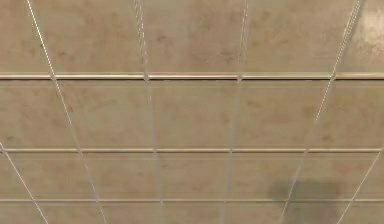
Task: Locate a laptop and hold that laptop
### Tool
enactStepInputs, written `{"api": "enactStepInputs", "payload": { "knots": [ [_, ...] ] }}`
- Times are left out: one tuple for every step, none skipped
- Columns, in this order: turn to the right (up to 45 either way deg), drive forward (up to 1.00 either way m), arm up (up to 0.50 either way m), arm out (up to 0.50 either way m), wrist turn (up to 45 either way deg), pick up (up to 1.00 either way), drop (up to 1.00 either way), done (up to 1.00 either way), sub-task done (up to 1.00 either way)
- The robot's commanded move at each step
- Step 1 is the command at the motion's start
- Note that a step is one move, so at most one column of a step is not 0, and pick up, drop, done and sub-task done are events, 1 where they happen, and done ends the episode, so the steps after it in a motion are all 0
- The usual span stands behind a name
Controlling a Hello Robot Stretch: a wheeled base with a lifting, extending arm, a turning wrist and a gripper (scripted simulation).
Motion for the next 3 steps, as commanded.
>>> {"api": "enactStepInputs", "payload": {
  "knots": [
    [45.0, 0.0, 0.0, 0.0, 0.0, 0.0, 0.0, 0.0, 0.0],
    [45.0, 0.0, 0.0, 0.0, 0.0, 0.0, 0.0, 0.0, 0.0],
    [36.0, 0.0, 0.0, 0.0, 0.0, 0.0, 0.0, 0.0, 0.0]
  ]
}}
